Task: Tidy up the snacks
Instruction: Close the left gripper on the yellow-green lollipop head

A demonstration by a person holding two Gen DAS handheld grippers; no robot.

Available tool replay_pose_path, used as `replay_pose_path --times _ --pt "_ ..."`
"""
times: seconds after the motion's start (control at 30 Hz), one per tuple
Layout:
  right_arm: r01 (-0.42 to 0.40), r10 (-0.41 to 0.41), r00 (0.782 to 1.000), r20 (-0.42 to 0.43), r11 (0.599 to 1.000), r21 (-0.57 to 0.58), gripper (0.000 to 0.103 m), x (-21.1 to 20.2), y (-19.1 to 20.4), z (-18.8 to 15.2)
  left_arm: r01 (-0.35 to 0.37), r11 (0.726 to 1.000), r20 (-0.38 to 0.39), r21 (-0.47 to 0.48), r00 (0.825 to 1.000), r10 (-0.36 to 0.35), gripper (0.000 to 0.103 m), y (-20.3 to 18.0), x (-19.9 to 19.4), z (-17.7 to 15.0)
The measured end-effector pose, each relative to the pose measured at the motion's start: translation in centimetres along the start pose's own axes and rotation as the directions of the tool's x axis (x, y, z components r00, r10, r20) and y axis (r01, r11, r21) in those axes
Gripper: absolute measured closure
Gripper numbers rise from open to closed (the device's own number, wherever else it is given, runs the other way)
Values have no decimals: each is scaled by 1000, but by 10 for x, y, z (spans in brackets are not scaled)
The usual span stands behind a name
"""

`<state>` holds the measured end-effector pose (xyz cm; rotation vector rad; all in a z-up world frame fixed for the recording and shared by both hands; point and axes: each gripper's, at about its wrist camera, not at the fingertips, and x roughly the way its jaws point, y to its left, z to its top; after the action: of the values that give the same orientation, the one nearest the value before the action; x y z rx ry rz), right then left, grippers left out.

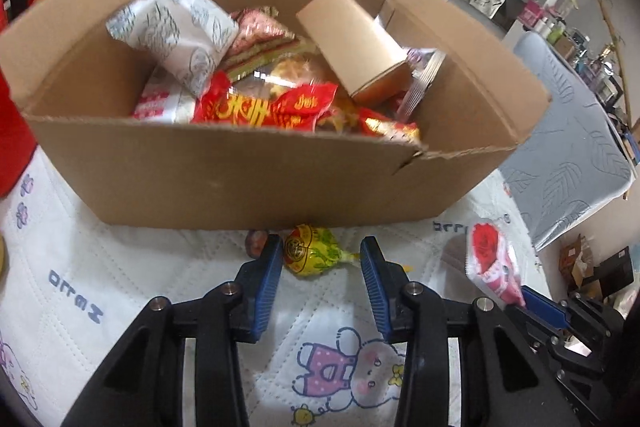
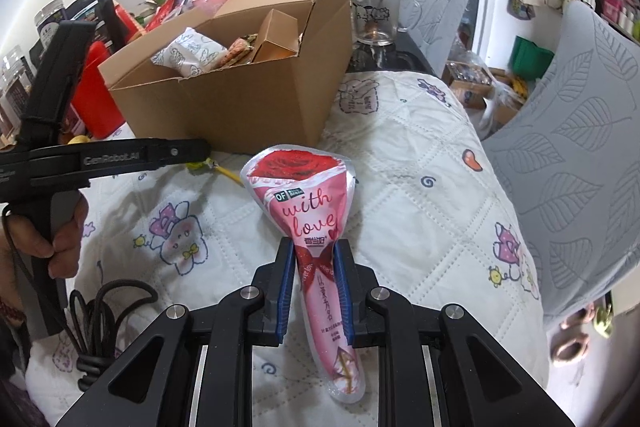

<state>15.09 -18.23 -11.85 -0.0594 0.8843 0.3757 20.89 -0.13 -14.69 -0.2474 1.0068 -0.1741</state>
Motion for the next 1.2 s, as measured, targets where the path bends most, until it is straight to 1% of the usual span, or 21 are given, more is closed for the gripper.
replay_pose_path --times 0.13,0.17,0.2,0.3,0.33,0.5,0.6,0.77,1.0,1.13,1.2 --pt "2 -2 1000 -4 1000 1 83 0 0 0 10 1000 12 -3 1000 -10 63 2 3 2" --pt "2 -2 1000 -5 1000 2 83 1 -1 0 9 1000 15 2 1000 -9 71 2 2 2" --pt "4 -4 1000 -6 1000 3 83 1 -1 0 0 1000 21 11 1000 0 72 2 1 1" --pt "7 -7 1000 -8 1000 7 83 2 -1 0 4 999 26 32 1000 -5 75 -1 -3 2" --pt "7 -7 1000 -6 1000 8 83 2 -1 0 9 999 33 37 999 -10 75 -2 -7 1" --pt "10 -10 1000 6 1000 7 83 -2 3 2 29 997 18 66 999 -30 76 -10 -17 -5" --pt "9 -9 1000 16 1000 3 83 -7 7 0 45 996 2 72 999 -45 76 -12 -26 -13" --pt "4 -4 999 35 1000 -2 83 -20 14 -4 57 994 6 88 998 -58 76 -11 -49 -26" --pt "-9 10 999 52 1000 -22 83 -37 30 -13 54 990 -10 128 999 -53 76 -8 -78 -57" --pt "-29 31 999 40 999 -33 83 -41 43 -23 27 986 -16 166 1000 -24 76 -5 -88 -80" --pt "-38 39 999 26 999 -36 83 -40 49 -29 33 986 -38 164 999 -27 76 -2 -87 -87"
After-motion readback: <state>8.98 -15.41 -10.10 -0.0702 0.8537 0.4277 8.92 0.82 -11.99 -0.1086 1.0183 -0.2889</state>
